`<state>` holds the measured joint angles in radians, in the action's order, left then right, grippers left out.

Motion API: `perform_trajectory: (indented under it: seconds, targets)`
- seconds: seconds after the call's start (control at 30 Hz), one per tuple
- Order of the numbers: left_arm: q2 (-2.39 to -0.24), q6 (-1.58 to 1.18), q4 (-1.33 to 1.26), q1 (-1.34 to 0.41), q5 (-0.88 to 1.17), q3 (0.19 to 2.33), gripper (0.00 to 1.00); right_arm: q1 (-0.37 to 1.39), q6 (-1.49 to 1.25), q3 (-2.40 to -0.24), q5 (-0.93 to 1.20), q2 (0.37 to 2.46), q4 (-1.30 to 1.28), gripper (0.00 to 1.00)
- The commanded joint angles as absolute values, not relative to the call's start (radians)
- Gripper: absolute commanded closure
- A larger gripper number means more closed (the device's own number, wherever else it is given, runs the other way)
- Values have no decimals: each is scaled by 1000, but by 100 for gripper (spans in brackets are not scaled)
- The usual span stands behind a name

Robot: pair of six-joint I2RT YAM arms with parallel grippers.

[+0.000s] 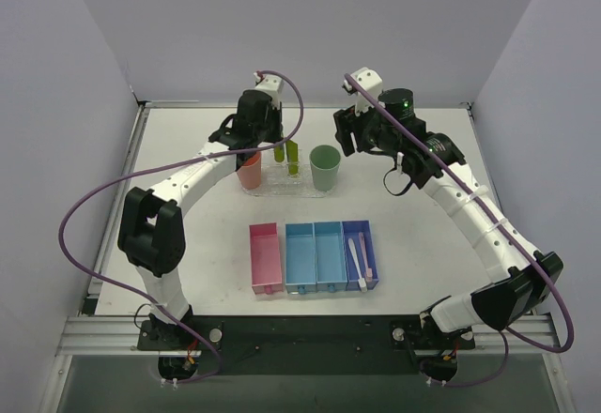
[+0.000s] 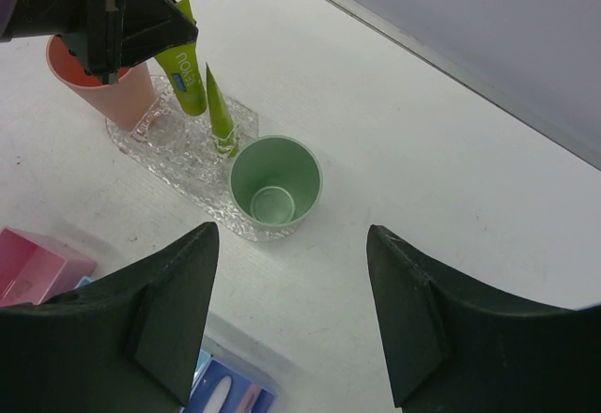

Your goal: Prepare toiletry sets of a toothbrush and toothpaste on the tray

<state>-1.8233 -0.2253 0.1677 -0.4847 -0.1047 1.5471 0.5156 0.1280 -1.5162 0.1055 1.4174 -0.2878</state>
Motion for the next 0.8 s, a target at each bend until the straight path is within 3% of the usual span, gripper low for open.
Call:
perform_trajectory:
  seconds: [0.0,0.77]
  targets:
    - [-1827,-225,101,-489,-117,1551,100,506,115,-1543,124,1427,-245,41]
    - [-1879,-213,100,-482,-133,1546,100,494,104,-1551,143,1439,-248,40]
